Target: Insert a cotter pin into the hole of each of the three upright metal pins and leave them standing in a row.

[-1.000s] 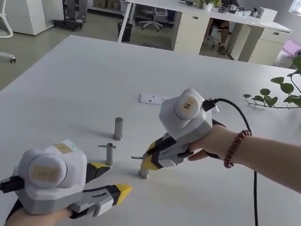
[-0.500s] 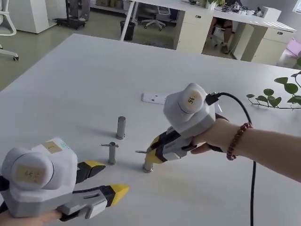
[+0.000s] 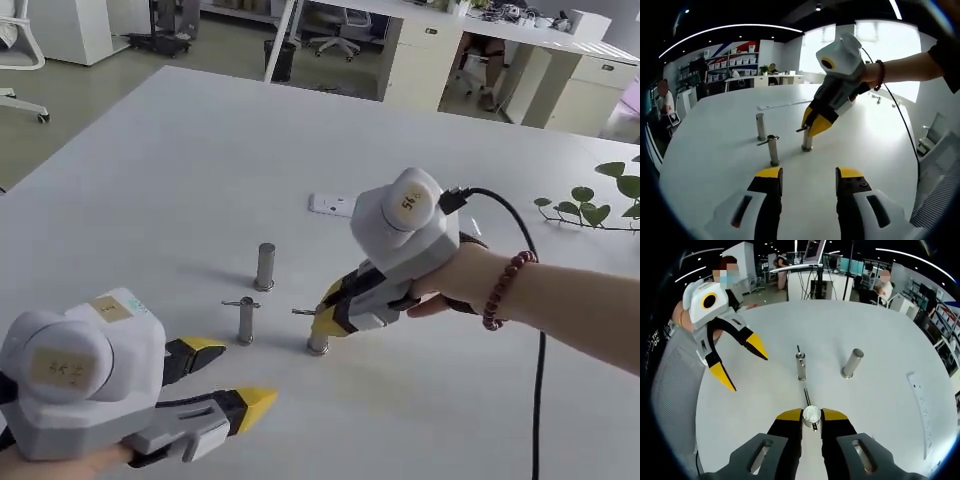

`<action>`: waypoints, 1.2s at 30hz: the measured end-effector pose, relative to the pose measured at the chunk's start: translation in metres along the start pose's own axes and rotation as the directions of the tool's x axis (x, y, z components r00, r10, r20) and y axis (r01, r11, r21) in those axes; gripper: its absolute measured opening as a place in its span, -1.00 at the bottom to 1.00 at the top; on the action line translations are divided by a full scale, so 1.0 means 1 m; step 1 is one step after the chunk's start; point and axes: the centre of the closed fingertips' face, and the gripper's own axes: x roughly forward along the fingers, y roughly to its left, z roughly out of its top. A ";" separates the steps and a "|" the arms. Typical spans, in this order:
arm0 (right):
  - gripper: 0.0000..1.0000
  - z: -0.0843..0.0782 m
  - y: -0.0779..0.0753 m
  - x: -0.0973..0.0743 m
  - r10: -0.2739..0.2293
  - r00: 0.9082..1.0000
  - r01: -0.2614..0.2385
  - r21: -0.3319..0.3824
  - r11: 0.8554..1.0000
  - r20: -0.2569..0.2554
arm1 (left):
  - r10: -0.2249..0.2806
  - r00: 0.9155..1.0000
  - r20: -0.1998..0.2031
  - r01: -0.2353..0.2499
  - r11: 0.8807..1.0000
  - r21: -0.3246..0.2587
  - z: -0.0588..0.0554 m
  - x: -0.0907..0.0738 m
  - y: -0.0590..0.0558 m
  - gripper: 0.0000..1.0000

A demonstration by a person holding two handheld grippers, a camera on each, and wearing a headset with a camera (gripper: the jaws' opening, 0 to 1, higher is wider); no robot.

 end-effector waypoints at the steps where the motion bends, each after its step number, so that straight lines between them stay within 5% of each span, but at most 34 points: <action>1: -0.84 0.000 0.000 0.000 0.001 1.000 -0.001 -0.001 1.000 0.002 | 0.000 1.000 -0.001 0.000 1.000 -0.002 0.000 0.000 0.000 -0.17; 21: -0.81 0.000 0.003 0.001 0.027 1.000 -0.027 0.022 0.999 0.016 | 0.014 1.000 -0.004 -0.014 1.000 -0.010 -0.002 -0.003 0.005 -0.15; 36: -0.58 0.019 0.000 -0.013 0.012 0.993 -0.024 0.103 0.994 0.117 | 0.019 1.000 0.003 -0.019 1.000 -0.003 0.001 -0.008 0.007 -0.11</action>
